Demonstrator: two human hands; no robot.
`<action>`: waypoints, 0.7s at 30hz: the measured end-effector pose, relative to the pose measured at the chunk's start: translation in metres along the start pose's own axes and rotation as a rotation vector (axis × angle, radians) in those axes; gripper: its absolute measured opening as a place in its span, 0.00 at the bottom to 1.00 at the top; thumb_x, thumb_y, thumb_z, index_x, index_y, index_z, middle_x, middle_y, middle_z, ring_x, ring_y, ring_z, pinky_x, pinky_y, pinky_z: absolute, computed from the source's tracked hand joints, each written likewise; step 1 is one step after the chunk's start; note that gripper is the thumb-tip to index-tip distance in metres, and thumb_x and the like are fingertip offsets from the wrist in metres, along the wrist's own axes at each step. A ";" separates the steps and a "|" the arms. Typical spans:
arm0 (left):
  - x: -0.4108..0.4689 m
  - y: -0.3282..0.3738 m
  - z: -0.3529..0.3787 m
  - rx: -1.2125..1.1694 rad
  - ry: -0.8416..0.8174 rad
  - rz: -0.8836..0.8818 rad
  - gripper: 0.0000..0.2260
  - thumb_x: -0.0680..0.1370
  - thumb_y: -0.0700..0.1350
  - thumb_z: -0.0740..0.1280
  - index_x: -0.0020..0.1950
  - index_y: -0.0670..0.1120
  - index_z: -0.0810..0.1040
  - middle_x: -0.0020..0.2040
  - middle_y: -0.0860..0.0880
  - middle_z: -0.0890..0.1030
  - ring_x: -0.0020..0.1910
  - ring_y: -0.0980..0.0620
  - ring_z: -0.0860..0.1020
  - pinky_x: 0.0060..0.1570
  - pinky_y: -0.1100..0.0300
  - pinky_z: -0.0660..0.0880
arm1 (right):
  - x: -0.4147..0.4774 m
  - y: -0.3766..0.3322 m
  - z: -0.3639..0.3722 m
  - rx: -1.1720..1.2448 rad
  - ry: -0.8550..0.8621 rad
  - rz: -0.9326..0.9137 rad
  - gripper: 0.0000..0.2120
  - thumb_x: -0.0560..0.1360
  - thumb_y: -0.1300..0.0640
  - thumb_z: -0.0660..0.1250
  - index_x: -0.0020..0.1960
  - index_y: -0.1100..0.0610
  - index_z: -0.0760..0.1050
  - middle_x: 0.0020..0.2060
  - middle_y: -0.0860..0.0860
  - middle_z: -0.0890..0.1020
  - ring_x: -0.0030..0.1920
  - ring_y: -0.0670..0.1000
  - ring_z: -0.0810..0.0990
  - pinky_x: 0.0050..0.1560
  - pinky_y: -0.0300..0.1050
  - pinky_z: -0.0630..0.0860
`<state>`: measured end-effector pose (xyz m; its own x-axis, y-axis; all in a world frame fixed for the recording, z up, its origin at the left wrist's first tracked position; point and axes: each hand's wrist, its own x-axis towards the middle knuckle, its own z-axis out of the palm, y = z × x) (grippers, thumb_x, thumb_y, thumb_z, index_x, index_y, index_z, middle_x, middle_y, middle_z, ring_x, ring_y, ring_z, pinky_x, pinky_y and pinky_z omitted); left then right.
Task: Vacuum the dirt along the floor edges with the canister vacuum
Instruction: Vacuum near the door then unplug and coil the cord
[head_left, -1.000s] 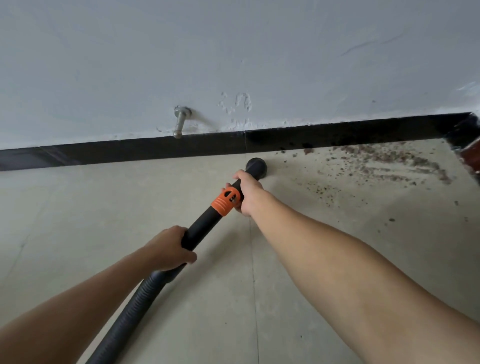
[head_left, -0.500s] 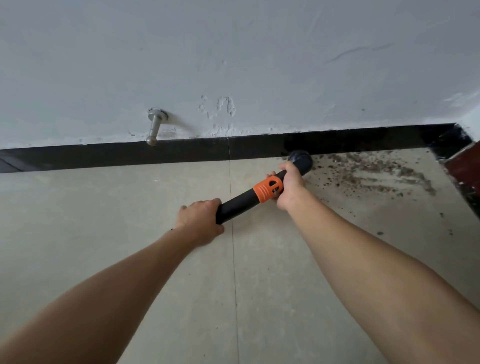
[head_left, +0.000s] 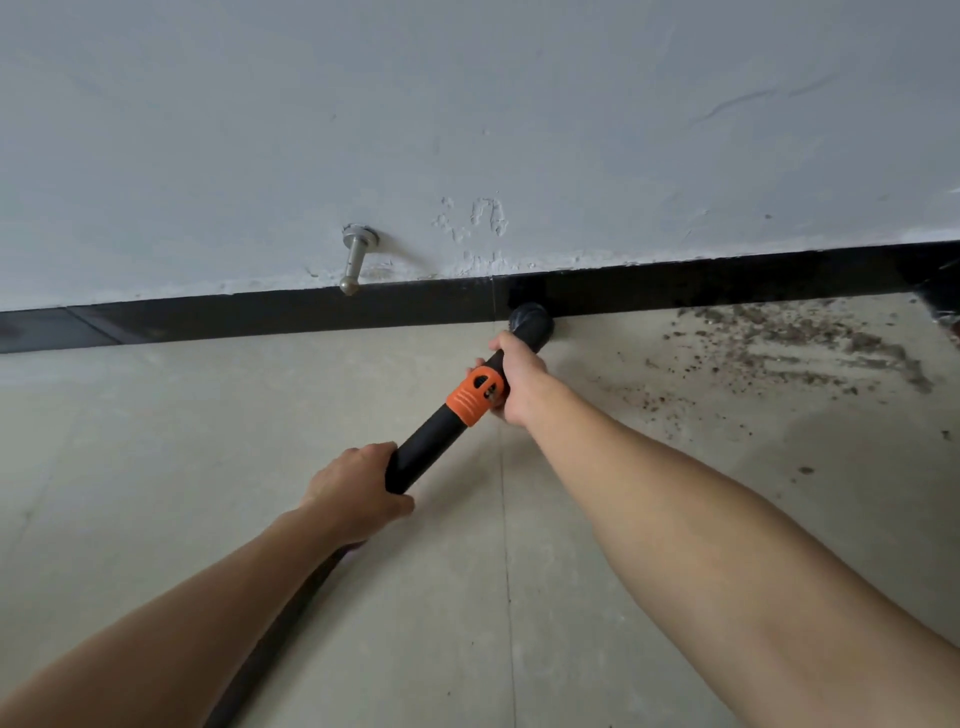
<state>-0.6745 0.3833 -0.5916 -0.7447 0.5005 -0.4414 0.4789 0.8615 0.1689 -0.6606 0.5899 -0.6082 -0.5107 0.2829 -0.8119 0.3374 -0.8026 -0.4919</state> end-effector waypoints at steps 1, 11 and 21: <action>-0.009 -0.010 0.001 -0.011 -0.006 -0.025 0.09 0.69 0.50 0.69 0.43 0.53 0.70 0.38 0.53 0.76 0.40 0.50 0.77 0.34 0.59 0.69 | -0.002 0.007 0.012 -0.038 -0.035 0.023 0.11 0.74 0.56 0.67 0.55 0.56 0.71 0.34 0.53 0.82 0.31 0.51 0.82 0.46 0.45 0.80; -0.064 -0.108 0.008 0.102 -0.168 -0.103 0.15 0.68 0.47 0.70 0.54 0.53 0.75 0.44 0.54 0.77 0.45 0.52 0.75 0.44 0.59 0.73 | -0.046 0.116 0.056 0.097 0.010 0.104 0.16 0.73 0.56 0.70 0.57 0.58 0.71 0.40 0.56 0.84 0.33 0.54 0.84 0.29 0.40 0.78; -0.121 -0.208 0.006 0.472 -0.237 -0.196 0.15 0.71 0.40 0.62 0.55 0.53 0.78 0.51 0.53 0.80 0.55 0.52 0.79 0.46 0.62 0.73 | -0.128 0.258 0.073 0.106 0.095 0.331 0.17 0.71 0.47 0.71 0.53 0.59 0.76 0.38 0.54 0.82 0.31 0.50 0.80 0.29 0.40 0.71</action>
<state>-0.6816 0.1430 -0.5789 -0.7420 0.2551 -0.6200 0.5387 0.7774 -0.3248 -0.5657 0.3080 -0.6085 -0.3103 0.0420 -0.9497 0.3855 -0.9076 -0.1661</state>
